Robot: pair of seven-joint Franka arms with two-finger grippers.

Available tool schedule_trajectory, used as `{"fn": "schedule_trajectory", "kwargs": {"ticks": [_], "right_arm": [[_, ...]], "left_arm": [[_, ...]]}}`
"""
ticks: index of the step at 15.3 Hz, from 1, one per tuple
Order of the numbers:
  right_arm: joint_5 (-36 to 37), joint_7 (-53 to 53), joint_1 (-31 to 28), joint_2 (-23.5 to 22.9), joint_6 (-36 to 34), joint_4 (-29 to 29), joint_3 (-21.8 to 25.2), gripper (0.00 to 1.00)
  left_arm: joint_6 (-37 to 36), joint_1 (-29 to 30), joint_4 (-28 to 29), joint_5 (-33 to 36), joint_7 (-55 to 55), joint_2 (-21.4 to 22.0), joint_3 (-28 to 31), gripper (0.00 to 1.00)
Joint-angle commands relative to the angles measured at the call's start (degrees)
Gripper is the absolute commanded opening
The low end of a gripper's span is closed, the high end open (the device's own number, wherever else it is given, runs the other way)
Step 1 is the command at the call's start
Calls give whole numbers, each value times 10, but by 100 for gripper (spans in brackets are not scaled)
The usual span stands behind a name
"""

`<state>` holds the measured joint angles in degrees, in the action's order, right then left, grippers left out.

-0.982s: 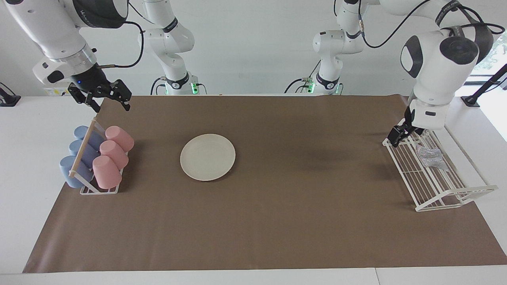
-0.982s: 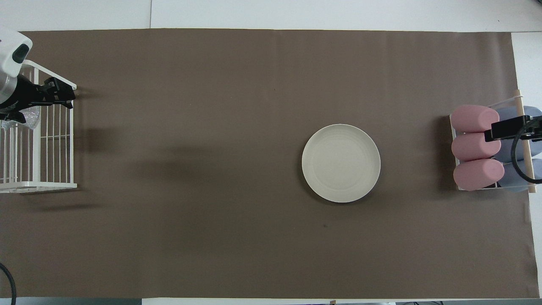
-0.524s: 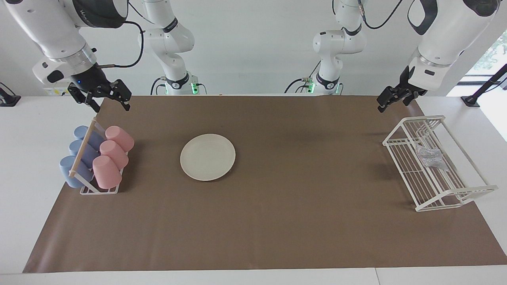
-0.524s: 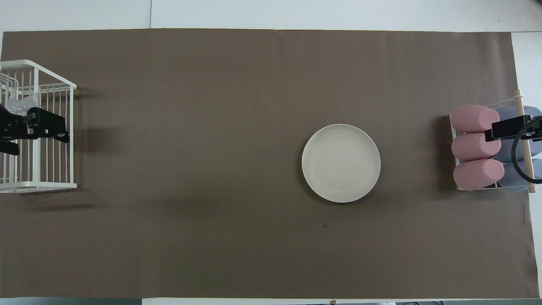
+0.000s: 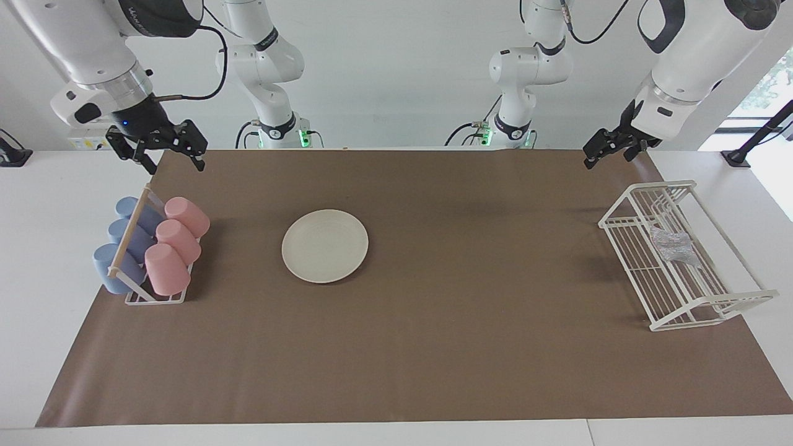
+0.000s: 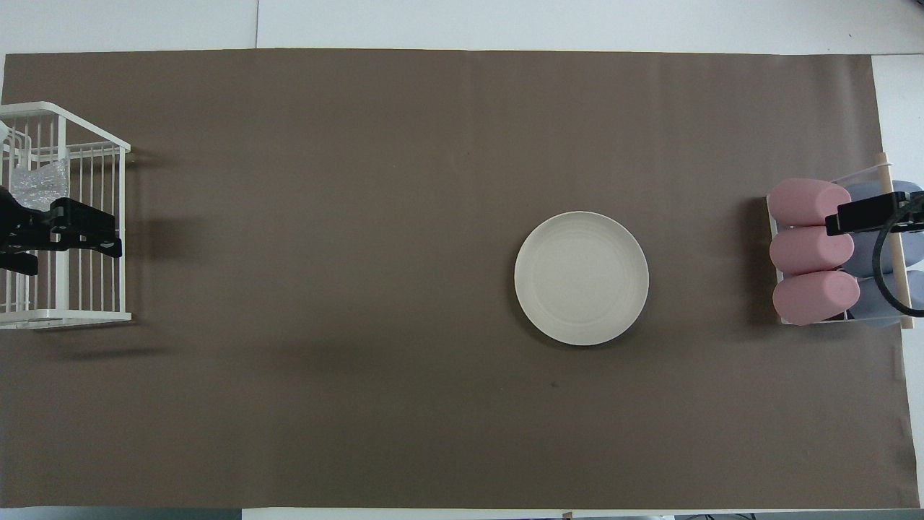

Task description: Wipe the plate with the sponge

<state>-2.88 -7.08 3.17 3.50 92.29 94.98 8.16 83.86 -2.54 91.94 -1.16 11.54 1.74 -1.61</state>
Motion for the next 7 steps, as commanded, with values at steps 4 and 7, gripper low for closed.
{"fn": "schedule_trajectory", "kwargs": {"ticks": [4,7], "right_arm": [[59,-19,-3,2,-19,-2,-5,100],[52,-15,-4,3,-19,-2,-7,100]], "left_arm": [[47,1,4,-8,-7,13,4,100],[46,4,5,-8,-7,13,2,100]]}}
